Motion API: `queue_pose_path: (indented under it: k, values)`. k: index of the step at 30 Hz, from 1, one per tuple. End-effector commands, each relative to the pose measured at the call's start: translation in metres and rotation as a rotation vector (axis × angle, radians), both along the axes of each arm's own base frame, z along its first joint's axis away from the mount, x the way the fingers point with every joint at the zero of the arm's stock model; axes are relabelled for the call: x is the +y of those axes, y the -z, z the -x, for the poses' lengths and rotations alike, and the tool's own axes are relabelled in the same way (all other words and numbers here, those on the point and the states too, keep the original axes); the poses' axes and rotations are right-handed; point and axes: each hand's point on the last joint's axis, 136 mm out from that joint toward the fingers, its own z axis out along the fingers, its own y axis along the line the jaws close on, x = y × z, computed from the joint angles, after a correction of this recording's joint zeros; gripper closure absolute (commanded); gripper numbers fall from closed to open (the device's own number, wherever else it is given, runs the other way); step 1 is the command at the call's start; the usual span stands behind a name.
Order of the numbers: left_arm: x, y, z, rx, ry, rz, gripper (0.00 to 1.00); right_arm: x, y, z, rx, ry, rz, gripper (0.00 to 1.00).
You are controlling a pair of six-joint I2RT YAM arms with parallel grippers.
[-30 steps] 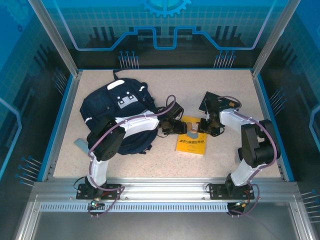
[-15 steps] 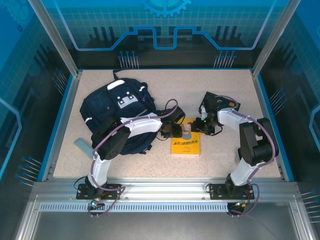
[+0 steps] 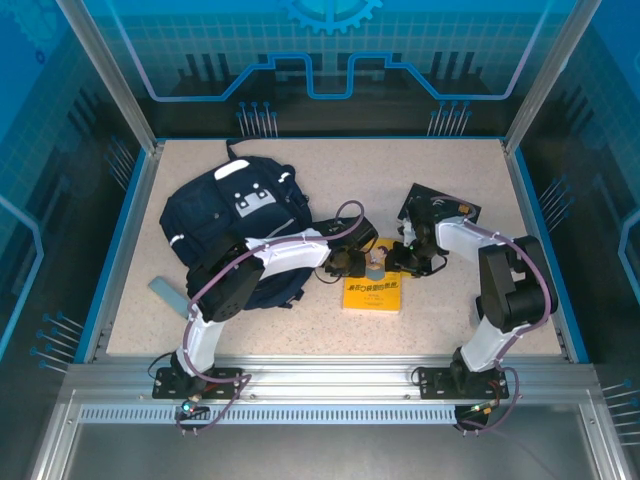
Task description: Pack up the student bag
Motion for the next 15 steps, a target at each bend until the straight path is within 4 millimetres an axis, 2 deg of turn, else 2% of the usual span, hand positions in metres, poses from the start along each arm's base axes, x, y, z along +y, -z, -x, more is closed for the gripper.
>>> queue_pose_path:
  k: [1, 8, 12, 15]
  values:
    - [0.015, 0.033, 0.016, 0.052, 0.024, -0.110, 0.63, 0.023, -0.030, 0.012, -0.010, -0.045, -0.137, 0.65]
    - [0.013, 0.031, 0.015, 0.030, 0.018, -0.103, 0.66, 0.021, -0.057, 0.016, -0.039, -0.042, -0.136, 0.76]
    - [0.009, 0.024, 0.015, 0.009, 0.031, -0.087, 0.66, 0.025, -0.060, 0.015, -0.044, -0.037, -0.161, 0.83]
    - [0.005, 0.014, 0.013, -0.019, 0.037, -0.051, 0.67, 0.026, -0.054, 0.016, -0.042, -0.023, -0.160, 0.83]
